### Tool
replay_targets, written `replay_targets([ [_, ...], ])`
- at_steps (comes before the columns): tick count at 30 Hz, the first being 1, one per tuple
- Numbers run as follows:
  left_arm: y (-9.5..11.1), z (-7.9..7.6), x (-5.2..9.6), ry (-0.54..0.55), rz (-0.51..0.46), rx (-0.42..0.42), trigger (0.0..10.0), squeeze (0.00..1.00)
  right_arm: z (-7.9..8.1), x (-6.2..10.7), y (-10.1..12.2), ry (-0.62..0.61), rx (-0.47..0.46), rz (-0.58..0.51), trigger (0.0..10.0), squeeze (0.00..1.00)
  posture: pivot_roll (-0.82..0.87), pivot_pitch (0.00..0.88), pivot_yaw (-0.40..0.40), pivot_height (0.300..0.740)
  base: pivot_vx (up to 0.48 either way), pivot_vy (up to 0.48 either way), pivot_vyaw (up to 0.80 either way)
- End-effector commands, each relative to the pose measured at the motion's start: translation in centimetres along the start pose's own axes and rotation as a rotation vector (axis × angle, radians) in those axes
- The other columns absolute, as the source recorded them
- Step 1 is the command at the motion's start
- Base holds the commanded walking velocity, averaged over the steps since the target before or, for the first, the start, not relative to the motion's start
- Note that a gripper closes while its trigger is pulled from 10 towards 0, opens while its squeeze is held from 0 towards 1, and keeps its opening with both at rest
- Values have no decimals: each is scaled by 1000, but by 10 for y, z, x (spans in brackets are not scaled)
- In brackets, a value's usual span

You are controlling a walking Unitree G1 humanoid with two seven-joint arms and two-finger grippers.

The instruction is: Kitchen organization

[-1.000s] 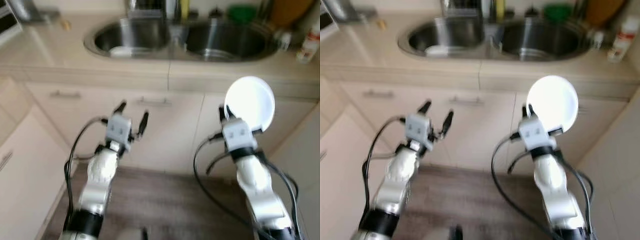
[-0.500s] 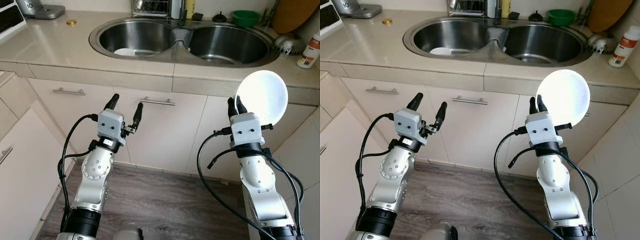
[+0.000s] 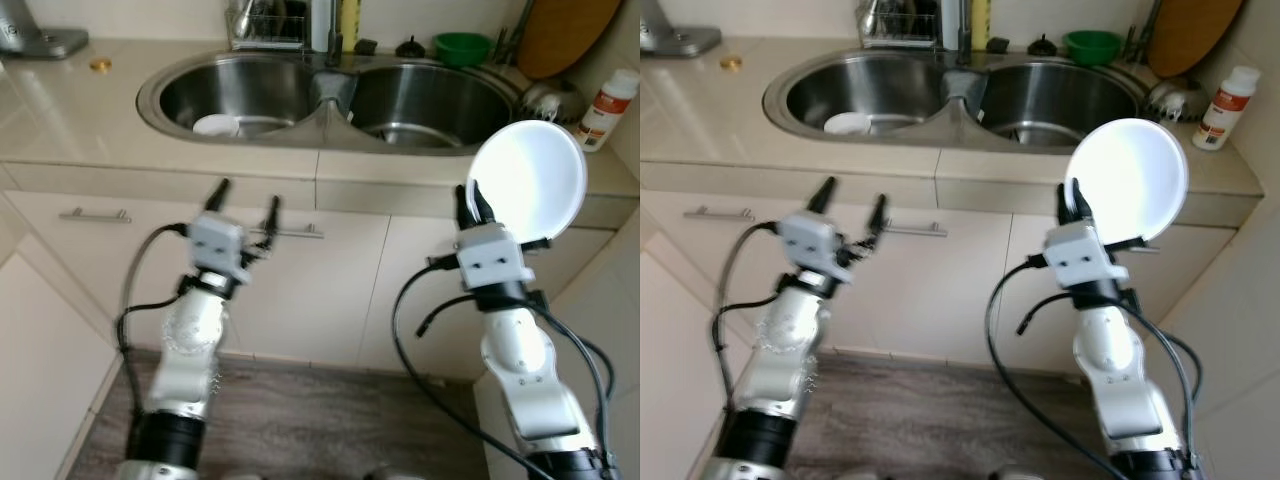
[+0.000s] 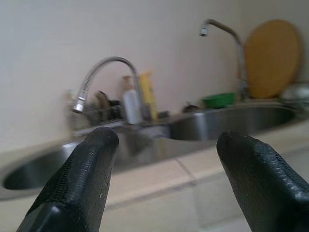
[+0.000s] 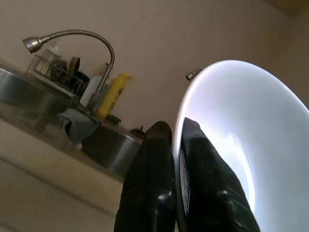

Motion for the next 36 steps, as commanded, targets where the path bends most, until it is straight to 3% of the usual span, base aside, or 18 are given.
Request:
replay_targets([
  [1, 1, 10, 1, 20, -3, -18, 10000, 0, 5, -6, 19, 10, 14, -78, 10000, 0, 59, 0, -18, 740, 386, 0, 0],
  [14, -1, 6, 1, 4, 7, -15, 10000, 0, 12, -4, 24, 43, 54, -108, 10000, 0, 58, 0, -14, 740, 379, 0, 0],
  [19, -2, 6, 1, 2, 8, -16, 10000, 0, 15, -4, 24, 53, 57, -107, 10000, 0, 58, 0, -14, 740, 363, 0, 800],
  [31, -1, 6, 0, 1, 8, -19, 10000, 0, 9, -6, 26, 29, 7, -113, 10000, 0, 59, 0, -16, 740, 332, 0, 133],
  [36, -3, 7, 0, 6, 16, -24, 10000, 0, 4, -9, 23, -1, -59, -82, 10000, 0, 59, 0, -16, 740, 162, 0, 0],
])
Point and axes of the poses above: a point about 5 cm out from each wrist's last joint towards the gripper, its own x axis pointing back from the gripper into the wrist, its own y axis along the axis of the wrist's last joint, z = x × y, the point moved 6 cm from there along -x, pointing out of the wrist towards the gripper, and after that the axes turned 2 degrees about -x, right-handed, at the moved point
